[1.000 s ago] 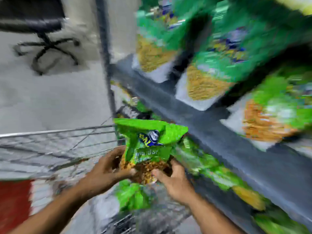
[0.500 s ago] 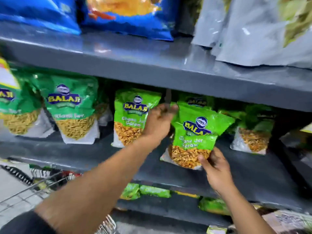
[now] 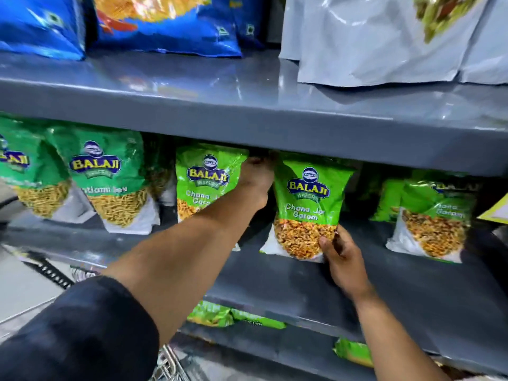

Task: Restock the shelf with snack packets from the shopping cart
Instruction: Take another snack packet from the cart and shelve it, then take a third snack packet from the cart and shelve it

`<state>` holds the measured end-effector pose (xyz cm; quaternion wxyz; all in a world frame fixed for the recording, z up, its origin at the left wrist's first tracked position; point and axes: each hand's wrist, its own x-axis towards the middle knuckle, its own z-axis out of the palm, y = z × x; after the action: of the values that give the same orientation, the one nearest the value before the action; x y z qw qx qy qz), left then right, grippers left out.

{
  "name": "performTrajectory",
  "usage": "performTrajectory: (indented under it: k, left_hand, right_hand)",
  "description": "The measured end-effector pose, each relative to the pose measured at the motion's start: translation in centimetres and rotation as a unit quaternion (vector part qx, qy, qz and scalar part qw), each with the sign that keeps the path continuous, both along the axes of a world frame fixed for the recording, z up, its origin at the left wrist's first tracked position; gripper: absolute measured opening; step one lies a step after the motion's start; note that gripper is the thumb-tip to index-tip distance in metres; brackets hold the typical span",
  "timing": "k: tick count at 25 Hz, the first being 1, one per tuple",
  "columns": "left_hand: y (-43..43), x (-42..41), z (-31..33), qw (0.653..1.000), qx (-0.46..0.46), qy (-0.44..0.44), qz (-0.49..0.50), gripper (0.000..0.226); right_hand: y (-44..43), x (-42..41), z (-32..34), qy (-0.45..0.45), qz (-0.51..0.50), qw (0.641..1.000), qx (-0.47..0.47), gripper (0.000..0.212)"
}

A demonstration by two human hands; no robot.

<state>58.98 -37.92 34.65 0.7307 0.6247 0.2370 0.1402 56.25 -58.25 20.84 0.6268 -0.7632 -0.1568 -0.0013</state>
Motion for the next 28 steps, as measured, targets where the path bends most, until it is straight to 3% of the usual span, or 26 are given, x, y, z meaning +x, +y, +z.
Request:
performTrajectory:
  k: [3, 5, 7, 9, 12, 15, 17, 19, 20, 22, 24, 25, 28]
  left_hand:
    - [-0.1, -0.3, 0.1, 0.999, 0.029, -0.024, -0.016, 0.012]
    - [-0.4, -2.4, -0.3, 0.992, 0.102, -0.052, -0.060, 0.016]
    - [-0.4, -6.9, -1.5, 0.974, 0.169, -0.066, -0.132, 0.019]
    - [2.8, -13.8, -4.3, 0.970, 0.187, -0.064, -0.143, 0.027]
    - [12.7, -25.8, -9.6, 0.978, 0.208, 0.019, -0.019, 0.020]
    - [23.0, -37.7, -15.0, 0.949, 0.207, 0.207, 0.114, 0.016]
    - [28.2, -43.6, -19.2, 0.920, 0.170, 0.333, 0.118, 0.022]
    - [30.7, -47.5, -24.3, 0.861, 0.187, 0.473, 0.027, 0.043]
    - [31.2, -49.1, -26.7, 0.815, 0.227, 0.531, -0.043, 0.052]
    - [31.4, -51.1, -31.8, 0.756, 0.292, 0.567, -0.146, 0.063]
    - [29.7, -51.1, -35.1, 0.758, 0.309, 0.543, -0.188, 0.072]
    - [28.8, -50.8, -36.6, 0.764, 0.311, 0.533, -0.185, 0.077]
    - [25.8, -49.8, -40.0, 0.773, 0.328, 0.521, -0.153, 0.088]
  right_hand:
    - [0.6, 0.4, 0.0, -0.009, 0.006, 1.000, -0.008, 0.028]
    - [0.6, 0.1, 0.0, -0.026, -0.031, 0.999, 0.008, 0.035]
    - [0.0, -0.6, -0.6, -0.064, -0.124, 0.989, 0.043, 0.035]
    - [2.2, -2.9, -1.0, -0.086, -0.142, 0.986, 0.002, 0.046]
    - [9.8, -8.2, -1.5, -0.203, -0.012, 0.977, -0.067, 0.042]
    - [19.5, -14.6, -0.4, -0.217, 0.198, 0.952, -0.088, 0.035]
    - [26.3, -18.4, -2.0, -0.115, 0.355, 0.908, -0.189, 0.042]
    - [31.6, -21.1, -5.7, -0.041, 0.460, 0.807, -0.368, 0.061]
    - [33.7, -22.2, -8.4, 0.020, 0.490, 0.752, -0.441, 0.069]
    - [36.9, -24.0, -13.9, 0.159, 0.502, 0.670, -0.523, 0.066]
    - [37.6, -25.3, -17.6, 0.215, 0.479, 0.636, -0.566, 0.027]
    - [37.6, -25.8, -19.3, 0.238, 0.457, 0.630, -0.580, 0.018]
    - [37.6, -27.6, -21.5, 0.302, 0.417, 0.610, -0.602, 0.035]
